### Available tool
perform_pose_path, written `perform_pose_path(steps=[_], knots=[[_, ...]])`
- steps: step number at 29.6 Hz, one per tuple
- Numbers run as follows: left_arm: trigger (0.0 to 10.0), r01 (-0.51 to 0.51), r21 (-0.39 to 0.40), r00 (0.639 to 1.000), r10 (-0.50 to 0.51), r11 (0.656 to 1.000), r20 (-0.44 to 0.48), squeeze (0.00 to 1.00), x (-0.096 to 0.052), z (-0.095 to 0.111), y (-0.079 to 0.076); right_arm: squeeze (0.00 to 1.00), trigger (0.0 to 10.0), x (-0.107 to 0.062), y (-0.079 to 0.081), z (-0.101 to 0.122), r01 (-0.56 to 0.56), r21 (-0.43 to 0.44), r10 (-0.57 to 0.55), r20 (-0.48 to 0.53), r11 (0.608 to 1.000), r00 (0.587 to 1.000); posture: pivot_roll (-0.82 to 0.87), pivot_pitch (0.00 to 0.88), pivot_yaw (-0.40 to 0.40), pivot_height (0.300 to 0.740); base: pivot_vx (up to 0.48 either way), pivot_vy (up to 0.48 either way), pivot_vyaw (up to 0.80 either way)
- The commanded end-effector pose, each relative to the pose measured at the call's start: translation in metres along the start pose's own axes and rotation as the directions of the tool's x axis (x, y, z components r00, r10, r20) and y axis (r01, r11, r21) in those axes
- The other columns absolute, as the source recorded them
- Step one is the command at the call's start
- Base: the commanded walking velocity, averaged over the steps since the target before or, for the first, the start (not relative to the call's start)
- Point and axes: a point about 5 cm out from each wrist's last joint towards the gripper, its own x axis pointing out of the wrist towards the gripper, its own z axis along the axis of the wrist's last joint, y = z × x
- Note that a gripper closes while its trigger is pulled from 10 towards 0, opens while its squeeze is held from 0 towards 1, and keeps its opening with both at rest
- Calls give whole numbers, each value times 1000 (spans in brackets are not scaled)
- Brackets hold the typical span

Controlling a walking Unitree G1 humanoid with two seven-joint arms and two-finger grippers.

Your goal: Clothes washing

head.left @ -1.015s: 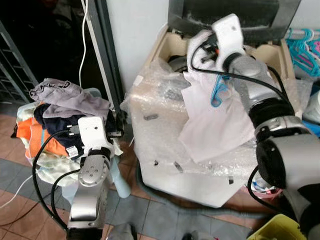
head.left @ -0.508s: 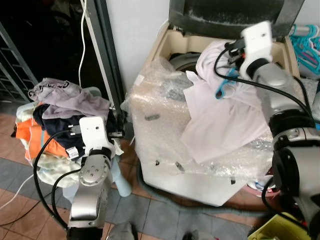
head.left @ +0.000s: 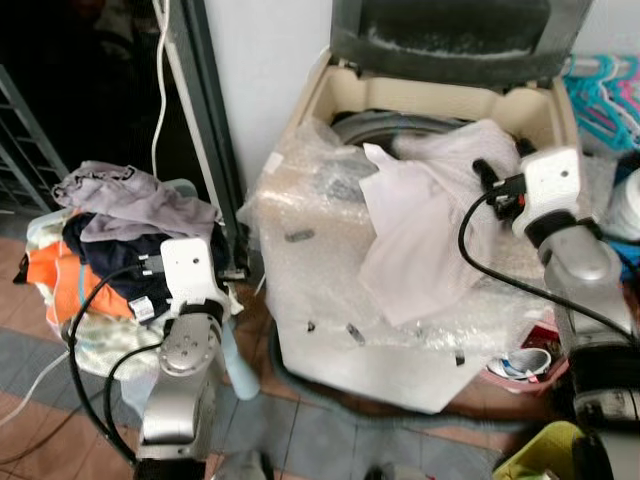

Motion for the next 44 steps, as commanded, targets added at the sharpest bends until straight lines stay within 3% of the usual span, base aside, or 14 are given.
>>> perform_pose_path(steps=[1,3,4,5,6,26,31,35,37,38,39,40,41,44], knots=[[10000,5,-16,1000,-5,1000,1,0,1,1,-4,384,10000,0,6,-4,-27,2,27,-56,1000,998,-96,0,21,740,0,0,0],[10000,2,-15,1000,-2,1000,1,0,1,1,-3,153,10000,0,14,-12,-77,37,81,-122,996,989,-84,0,17,740,0,0,0],[10000,-2,-14,1000,2,1000,2,0,1,2,-2,0,4118,0,20,-19,-118,74,129,-171,990,977,-82,0,15,740,0,0,0],[10000,-2,-14,1000,2,1000,2,0,1,2,-2,0,4118,0,20,-19,-118,74,129,-171,990,977,-82,0,15,740,0,0,0],[10000,-6,-12,1000,6,1000,2,0,1,2,-1,0,0,0,26,-24,-153,103,172,-212,983,962,-77,0,11,740,0,0,0],[10000,-21,-12,1000,21,1000,-2,0,5,1,-3,0,0,61,8,39,-344,95,357,-209,934,911,-76,0,-3,740,0,0,0],[10000,-37,-15,999,37,999,1,0,5,0,-2,0,0,89,-12,116,-235,-39,237,64,971,969,-72,0,-13,740,0,0,0],[10000,-49,-15,999,49,999,12,0,5,2,-1,0,0,84,-37,200,-38,-64,64,480,997,875,-62,0,-18,740,0,0,0],[10000,-60,-15,998,60,998,16,0,5,2,1,0,0,82,-38,203,-2,-89,46,496,996,867,-61,0,-19,740,0,0,0],[10000,-66,-15,998,66,998,18,0,5,2,1,0,2863,82,-38,201,3,-90,42,495,996,868,-61,0,-19,740,0,0,0],[10000,-69,-16,997,69,997,19,0,4,2,2,0,10000,82,-35,196,-12,-91,55,486,996,872,-61,0,-19,740,0,0,0],[10000,-71,-17,997,71,997,20,0,5,2,2,0,10000,82,-32,188,-37,-97,79,473,995,878,-63,0,-17,740,0,0,0],[10000,-76,-13,997,77,997,22,0,5,3,2,1000,10000,81,-24,167,-73,-100,110,440,992,891,-65,0,-13,740,0,0,0],[10000,-80,-8,997,80,997,24,0,6,3,2,1000,10000,81,-19,148,-99,-58,114,415,993,903,-67,0,-8,740,0,0,0]])
